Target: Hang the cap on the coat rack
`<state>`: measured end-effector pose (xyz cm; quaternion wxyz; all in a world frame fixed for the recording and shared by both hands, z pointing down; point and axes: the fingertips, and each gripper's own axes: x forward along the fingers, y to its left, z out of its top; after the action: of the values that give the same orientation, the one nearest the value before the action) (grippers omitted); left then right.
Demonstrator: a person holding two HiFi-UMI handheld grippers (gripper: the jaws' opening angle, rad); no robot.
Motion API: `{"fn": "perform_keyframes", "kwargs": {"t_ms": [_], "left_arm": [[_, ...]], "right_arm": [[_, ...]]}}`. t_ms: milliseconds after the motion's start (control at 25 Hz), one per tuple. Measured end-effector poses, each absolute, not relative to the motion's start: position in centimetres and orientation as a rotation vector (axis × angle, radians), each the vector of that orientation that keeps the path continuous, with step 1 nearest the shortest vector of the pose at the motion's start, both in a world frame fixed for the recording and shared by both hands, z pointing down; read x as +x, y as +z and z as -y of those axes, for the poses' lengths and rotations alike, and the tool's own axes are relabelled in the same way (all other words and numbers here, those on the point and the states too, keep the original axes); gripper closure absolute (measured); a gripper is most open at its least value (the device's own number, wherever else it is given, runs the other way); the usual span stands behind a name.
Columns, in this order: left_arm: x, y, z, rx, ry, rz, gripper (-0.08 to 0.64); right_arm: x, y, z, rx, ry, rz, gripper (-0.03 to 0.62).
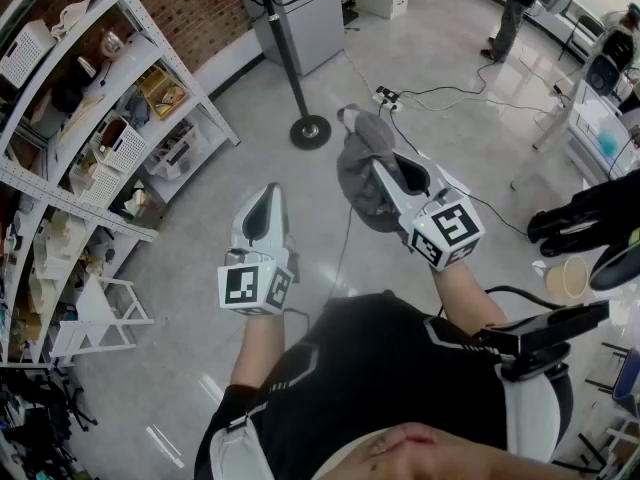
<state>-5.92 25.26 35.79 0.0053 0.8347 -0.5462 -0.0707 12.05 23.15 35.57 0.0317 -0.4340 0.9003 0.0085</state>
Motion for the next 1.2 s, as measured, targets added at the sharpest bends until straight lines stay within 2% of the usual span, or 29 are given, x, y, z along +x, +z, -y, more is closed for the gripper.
{"fn": "perform_keyframes", "kwargs": {"t_ms": [560,1200], "left_arm": [[-5.8,35.7,-25.8,2.633,-0.213,1.680,0.488],[-10.7,36.4,-24.5,2.629,-0.238,1.642,0.488]], "right_arm": [[12.0,35.3,-23.6,-1.326,-0.007,-2.739,0.511],[6.5,35.2,-22.9,-1.322,-0.001,-2.752,0.511]]}}
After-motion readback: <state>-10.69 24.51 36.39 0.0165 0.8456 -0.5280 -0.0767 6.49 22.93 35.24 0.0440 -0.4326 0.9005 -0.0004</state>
